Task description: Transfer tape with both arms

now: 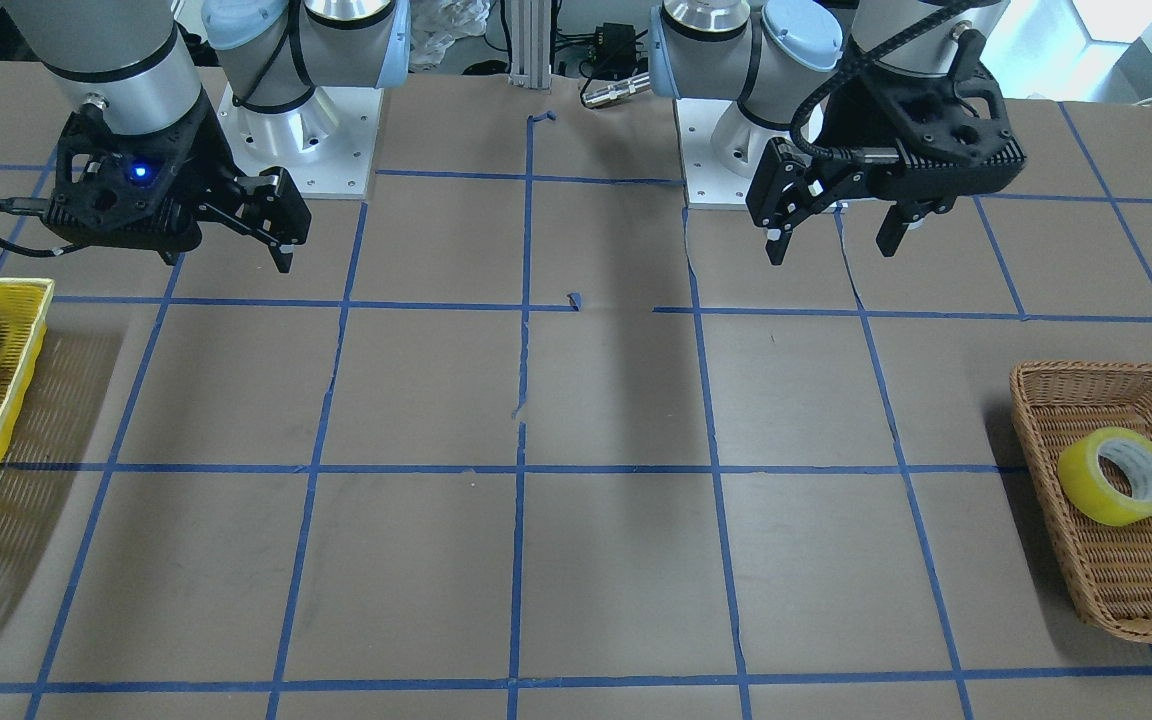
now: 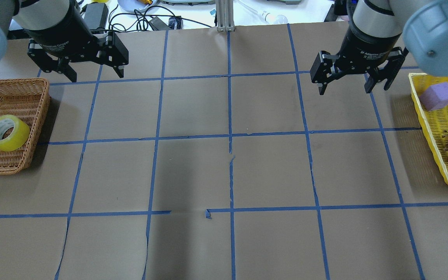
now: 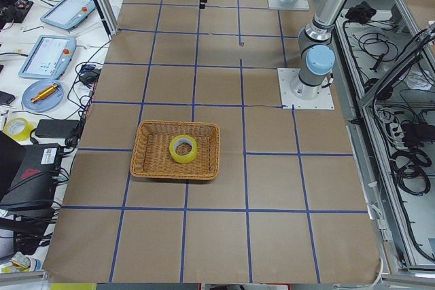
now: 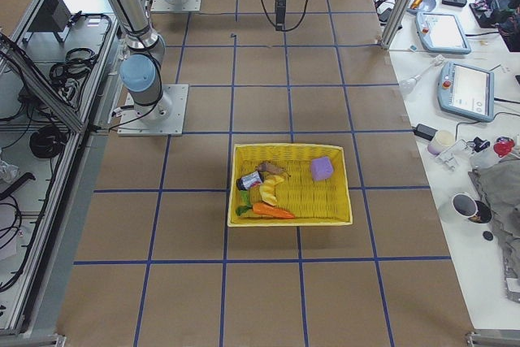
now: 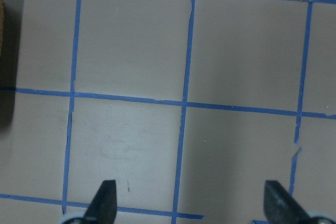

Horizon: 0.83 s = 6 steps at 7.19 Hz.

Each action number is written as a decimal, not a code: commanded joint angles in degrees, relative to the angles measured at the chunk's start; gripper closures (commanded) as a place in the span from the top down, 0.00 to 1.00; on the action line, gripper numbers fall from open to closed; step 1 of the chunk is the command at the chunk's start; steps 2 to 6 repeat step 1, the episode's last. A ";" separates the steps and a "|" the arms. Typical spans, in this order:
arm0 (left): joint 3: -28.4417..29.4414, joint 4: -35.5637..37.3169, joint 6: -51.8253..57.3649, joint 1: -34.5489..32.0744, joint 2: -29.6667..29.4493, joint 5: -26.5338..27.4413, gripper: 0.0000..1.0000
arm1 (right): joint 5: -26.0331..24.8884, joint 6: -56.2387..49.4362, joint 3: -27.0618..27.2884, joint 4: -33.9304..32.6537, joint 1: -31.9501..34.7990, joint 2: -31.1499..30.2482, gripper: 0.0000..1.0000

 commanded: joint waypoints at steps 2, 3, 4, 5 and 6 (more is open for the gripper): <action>0.04 0.06 -0.08 -0.05 0.01 0.23 1.00 | 0.39 -0.79 -0.08 2.00 0.10 -0.31 1.00; 0.04 0.06 -0.08 -0.05 0.01 0.23 1.00 | 0.39 -0.79 -0.08 2.00 0.10 -0.31 1.00; 0.04 0.06 -0.08 -0.05 0.01 0.23 1.00 | 0.39 -0.79 -0.08 2.00 0.10 -0.31 1.00; 0.04 0.06 -0.08 -0.05 0.01 0.23 1.00 | 0.39 -0.79 -0.08 2.00 0.10 -0.31 1.00; 0.04 0.06 -0.08 -0.05 0.01 0.23 1.00 | 0.39 -0.79 -0.08 2.00 0.10 -0.31 1.00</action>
